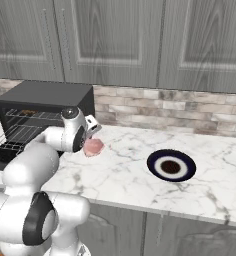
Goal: Open the toaster oven door. Place the bread on the top rack in the toaster oven and place the steak on the bottom rack.
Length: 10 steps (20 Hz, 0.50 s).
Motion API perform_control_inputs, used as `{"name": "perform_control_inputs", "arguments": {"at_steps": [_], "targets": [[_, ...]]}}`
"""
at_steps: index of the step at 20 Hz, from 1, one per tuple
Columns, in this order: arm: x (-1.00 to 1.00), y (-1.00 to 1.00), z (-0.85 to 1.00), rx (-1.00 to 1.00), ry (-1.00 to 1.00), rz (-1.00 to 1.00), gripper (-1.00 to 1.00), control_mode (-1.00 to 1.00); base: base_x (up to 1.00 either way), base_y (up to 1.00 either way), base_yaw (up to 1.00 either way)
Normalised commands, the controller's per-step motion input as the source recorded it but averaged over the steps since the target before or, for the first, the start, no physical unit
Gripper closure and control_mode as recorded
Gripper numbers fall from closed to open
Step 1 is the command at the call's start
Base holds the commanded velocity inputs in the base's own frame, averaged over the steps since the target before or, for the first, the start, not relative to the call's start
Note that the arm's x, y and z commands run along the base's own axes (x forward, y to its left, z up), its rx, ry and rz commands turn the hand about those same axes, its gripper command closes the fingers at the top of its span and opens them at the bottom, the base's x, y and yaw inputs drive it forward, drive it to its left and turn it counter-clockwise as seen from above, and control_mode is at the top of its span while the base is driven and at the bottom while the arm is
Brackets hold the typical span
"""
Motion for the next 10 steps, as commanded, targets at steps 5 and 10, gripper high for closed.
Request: {"name": "perform_control_inputs", "arguments": {"at_steps": [5, 10], "targets": [[-0.04, 1.00, 0.02, -0.21, 0.06, 0.36, 1.00, -1.00, 0.00, 0.00, 0.00], [-0.04, 1.00, 0.00, -0.22, 0.02, 0.31, 1.00, -1.00, 0.00, 0.00, 0.00]]}}
